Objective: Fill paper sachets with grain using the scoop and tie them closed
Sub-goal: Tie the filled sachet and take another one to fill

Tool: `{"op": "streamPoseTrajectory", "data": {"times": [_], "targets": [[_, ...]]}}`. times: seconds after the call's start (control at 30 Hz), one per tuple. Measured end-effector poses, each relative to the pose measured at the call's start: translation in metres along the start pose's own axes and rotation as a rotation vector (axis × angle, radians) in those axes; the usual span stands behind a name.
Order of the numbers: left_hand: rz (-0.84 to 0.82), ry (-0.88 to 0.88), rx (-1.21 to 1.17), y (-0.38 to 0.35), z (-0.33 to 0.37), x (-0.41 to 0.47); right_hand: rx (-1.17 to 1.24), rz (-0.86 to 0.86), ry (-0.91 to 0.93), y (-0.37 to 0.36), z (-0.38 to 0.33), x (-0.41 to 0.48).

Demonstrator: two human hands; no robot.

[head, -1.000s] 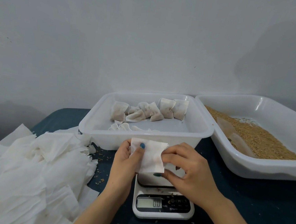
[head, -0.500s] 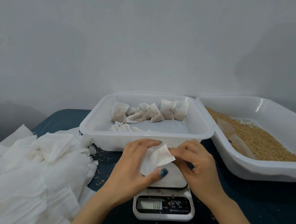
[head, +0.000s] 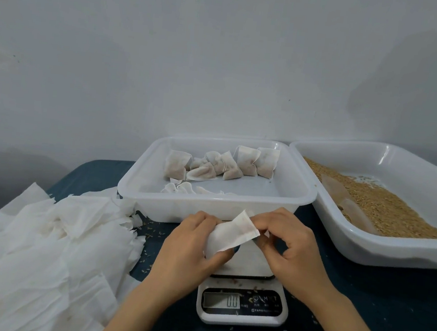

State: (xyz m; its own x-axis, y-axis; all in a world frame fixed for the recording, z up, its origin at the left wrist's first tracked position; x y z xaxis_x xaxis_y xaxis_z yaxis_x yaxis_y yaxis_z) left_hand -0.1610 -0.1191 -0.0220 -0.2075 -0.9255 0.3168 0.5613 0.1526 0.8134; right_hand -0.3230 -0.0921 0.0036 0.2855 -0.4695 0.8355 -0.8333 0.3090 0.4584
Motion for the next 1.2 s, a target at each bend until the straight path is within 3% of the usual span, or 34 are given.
{"op": "streamPoseTrajectory", "data": {"times": [0.37, 0.57, 0.7, 0.83, 0.9, 1.03, 1.2], "targets": [[-0.094, -0.013, -0.216, -0.006, 0.005, -0.003, -0.069, -0.088, 0.109, -0.010, -0.008, -0.001], [-0.067, 0.039, -0.246, -0.003, -0.005, -0.001, 0.004, -0.053, 0.066, -0.005, -0.009, 0.000], [-0.047, 0.091, -0.292, -0.002, -0.012, 0.000, -0.067, 0.107, -0.007, 0.022, -0.005, 0.006], [-0.050, 0.110, -0.309, -0.003, -0.014, 0.000, -0.425, 0.307, -0.225, 0.074, 0.022, 0.006], [-0.044, 0.110, -0.312, -0.003, -0.015, 0.000, -0.585, 0.215, -0.447, 0.096, 0.053, 0.002], [-0.037, 0.105, -0.318, -0.004, -0.015, 0.001, -0.726, -0.157, -0.807, 0.125, 0.109, -0.014], [-0.042, 0.108, -0.316, -0.005, -0.015, 0.000, -0.766, -0.450, -0.976, 0.130, 0.137, -0.026]]}}
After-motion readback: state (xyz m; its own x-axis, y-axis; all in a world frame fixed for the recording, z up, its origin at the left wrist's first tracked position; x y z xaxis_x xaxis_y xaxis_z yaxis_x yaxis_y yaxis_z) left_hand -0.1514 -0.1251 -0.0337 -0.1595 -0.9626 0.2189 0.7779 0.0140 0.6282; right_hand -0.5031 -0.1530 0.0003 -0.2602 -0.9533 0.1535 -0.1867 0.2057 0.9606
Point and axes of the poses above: each hand's wrist, its own x-axis towards the middle knuckle, its own y-axis out of the back of the hand, z = x × y, the point moved 8 cm from there along x, towards the middle knuckle, and after that the axes turned 12 degrees about y, right-handed, at the moved point
